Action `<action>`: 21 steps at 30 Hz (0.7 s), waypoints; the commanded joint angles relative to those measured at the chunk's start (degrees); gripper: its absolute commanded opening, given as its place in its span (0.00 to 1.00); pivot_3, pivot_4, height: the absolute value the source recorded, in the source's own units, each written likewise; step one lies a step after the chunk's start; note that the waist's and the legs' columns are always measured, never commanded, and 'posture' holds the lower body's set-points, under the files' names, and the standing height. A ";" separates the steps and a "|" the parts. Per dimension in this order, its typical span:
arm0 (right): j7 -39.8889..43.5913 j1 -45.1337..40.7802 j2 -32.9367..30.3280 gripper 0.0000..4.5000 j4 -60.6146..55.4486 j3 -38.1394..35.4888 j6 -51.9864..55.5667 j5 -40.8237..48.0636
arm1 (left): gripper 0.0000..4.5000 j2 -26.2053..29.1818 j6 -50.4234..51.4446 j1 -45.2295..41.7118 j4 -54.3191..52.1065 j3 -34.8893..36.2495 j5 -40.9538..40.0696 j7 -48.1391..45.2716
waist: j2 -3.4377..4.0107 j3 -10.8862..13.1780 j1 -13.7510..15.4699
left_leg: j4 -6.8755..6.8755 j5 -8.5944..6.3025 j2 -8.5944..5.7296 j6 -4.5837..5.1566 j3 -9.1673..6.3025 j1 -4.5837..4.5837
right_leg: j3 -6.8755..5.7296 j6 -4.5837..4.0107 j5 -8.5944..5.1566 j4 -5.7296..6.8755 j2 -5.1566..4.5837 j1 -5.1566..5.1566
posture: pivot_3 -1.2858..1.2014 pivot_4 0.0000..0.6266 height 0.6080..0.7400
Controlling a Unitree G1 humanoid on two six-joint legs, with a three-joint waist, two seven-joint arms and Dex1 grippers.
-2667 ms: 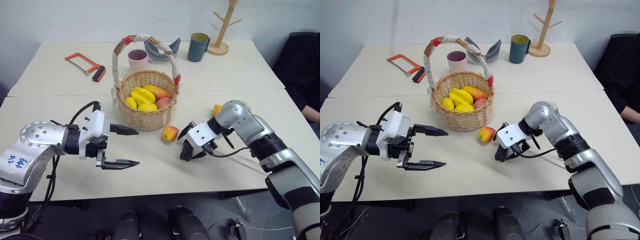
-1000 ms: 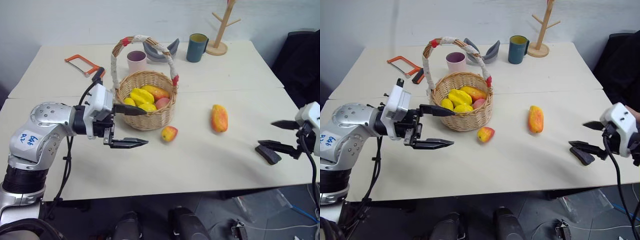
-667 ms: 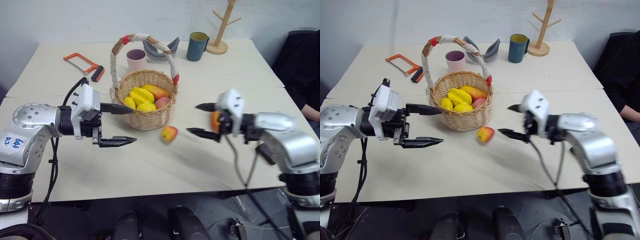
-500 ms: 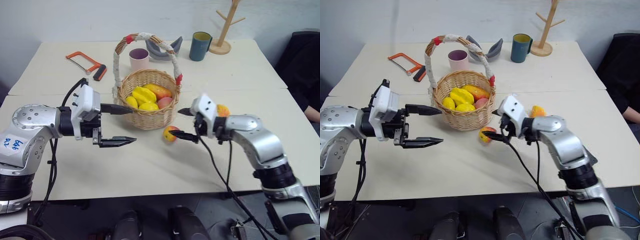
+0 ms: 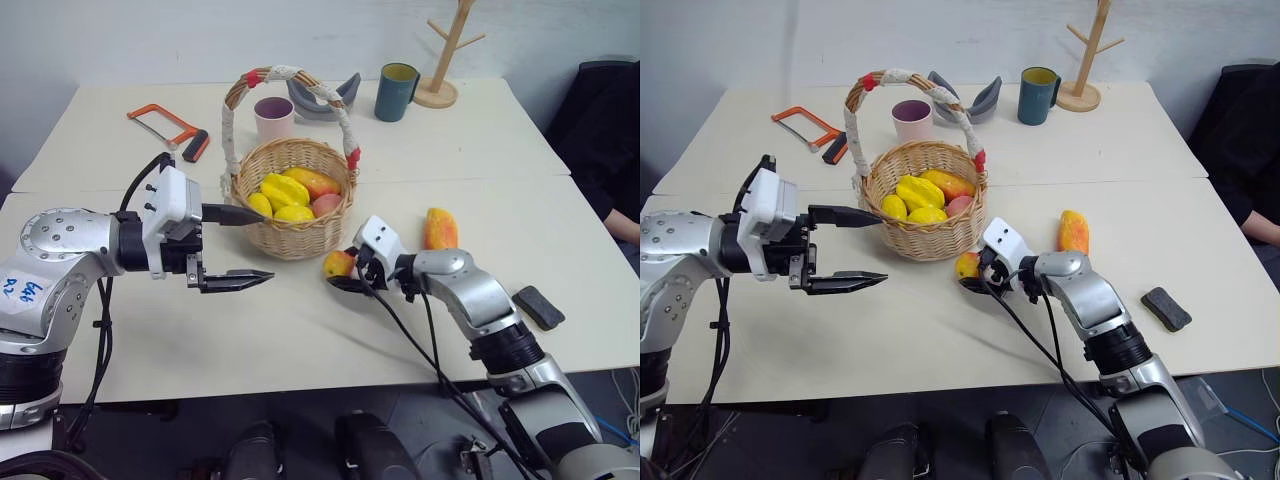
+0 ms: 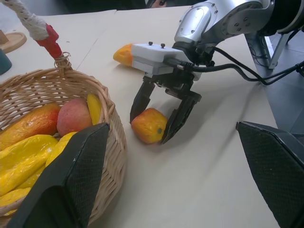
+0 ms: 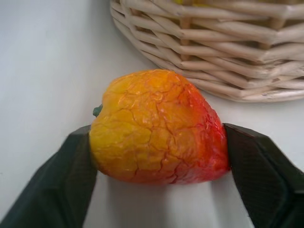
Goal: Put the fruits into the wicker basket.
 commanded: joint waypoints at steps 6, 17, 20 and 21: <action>4.31 -0.02 -5.12 0.71 -20.64 -14.04 14.94 18.78 | 1.00 -0.44 1.41 -0.13 -1.11 3.57 -2.63 2.72 | 0.00 0.00 0.34 | 0.02 -0.01 -0.01 0.02 -0.03 -0.04 | -0.03 0.00 0.00 -0.02 -0.04 0.01 | 0.52 0.24 1.00; -11.75 -24.64 11.18 0.71 6.47 -9.13 8.62 9.45 | 1.00 -0.84 1.97 -1.66 -0.30 4.83 -3.93 4.49 | 0.00 0.00 -1.45 | -0.10 0.02 0.05 -0.08 -0.03 0.04 | -0.04 -0.09 -0.04 0.09 0.01 -0.06 | 0.52 0.24 1.00; -13.12 -25.48 13.20 0.79 13.73 -5.26 2.74 3.64 | 1.00 -1.58 2.05 -2.41 -0.76 4.40 -4.25 5.06 | -0.01 0.00 -1.40 | 0.02 0.00 -0.03 -0.04 0.02 -0.43 | -0.02 -0.09 -0.04 0.20 -0.09 -0.55 | 0.52 0.24 1.00; -13.21 -25.45 13.49 0.87 15.06 -4.56 1.48 2.52 | 1.00 -1.81 1.98 -2.59 -0.88 4.19 -4.16 5.14 | -0.01 0.00 -1.30 | 0.07 0.00 -0.06 -0.03 0.02 -0.64 | -0.01 -0.08 -0.03 0.30 -0.12 -0.78 | 0.52 0.24 1.00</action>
